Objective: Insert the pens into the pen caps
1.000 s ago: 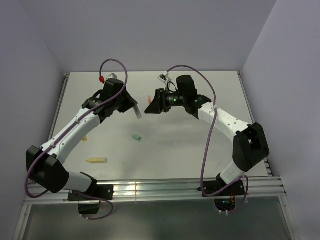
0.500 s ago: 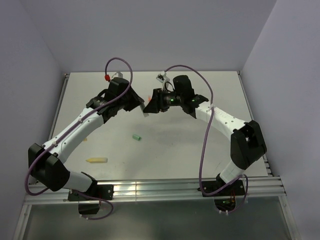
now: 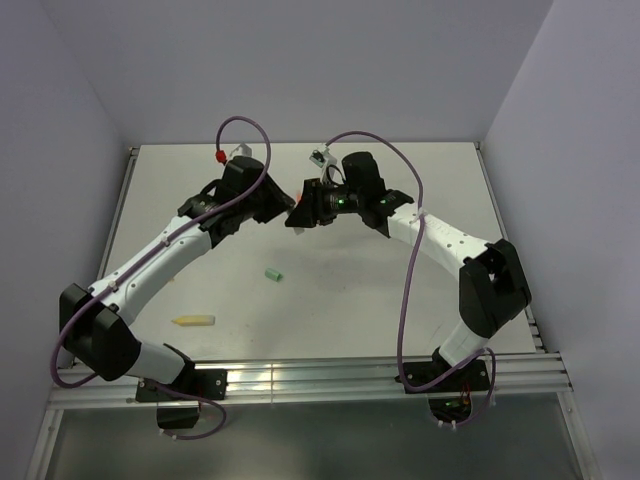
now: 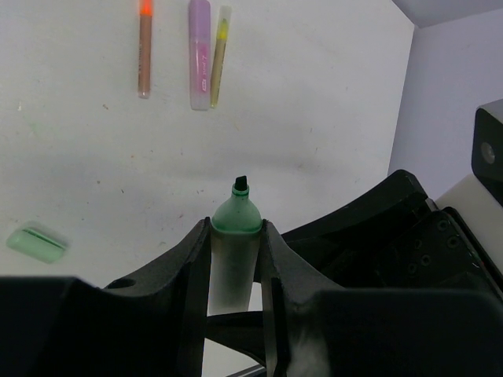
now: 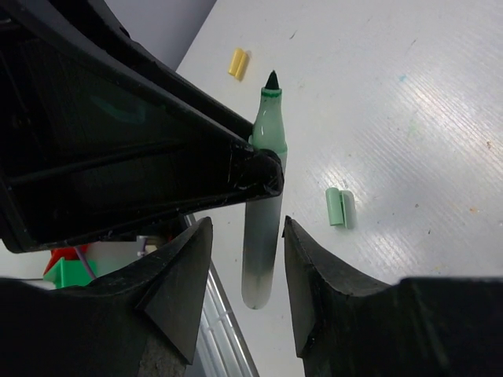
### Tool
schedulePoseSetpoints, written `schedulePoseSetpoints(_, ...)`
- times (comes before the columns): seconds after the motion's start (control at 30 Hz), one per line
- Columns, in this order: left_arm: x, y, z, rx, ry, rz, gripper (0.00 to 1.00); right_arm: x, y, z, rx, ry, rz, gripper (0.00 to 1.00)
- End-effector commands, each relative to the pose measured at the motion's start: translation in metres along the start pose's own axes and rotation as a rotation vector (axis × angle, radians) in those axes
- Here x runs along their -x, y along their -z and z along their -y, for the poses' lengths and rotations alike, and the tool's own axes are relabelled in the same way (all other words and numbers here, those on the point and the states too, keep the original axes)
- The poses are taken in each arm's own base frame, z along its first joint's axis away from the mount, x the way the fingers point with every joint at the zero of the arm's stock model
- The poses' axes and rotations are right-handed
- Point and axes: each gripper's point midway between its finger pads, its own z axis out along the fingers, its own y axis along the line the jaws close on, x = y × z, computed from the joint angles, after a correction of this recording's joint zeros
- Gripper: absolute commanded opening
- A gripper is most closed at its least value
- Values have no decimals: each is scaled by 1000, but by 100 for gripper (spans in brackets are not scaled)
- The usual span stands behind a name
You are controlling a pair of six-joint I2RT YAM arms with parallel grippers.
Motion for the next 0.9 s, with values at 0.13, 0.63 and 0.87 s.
schedulePoseSetpoints(0.13,7,4,30,-88,25,25,0,17,-3,-5,-3,43,38,46)
schedulePoseSetpoints(0.63,0,8,34,-115,18,10,1,19,0,3,-65,40,50,0)
schedulePoseSetpoints(0.87,17,25,32,-113,5,93,41,23,9,4,-95,50,73,0)
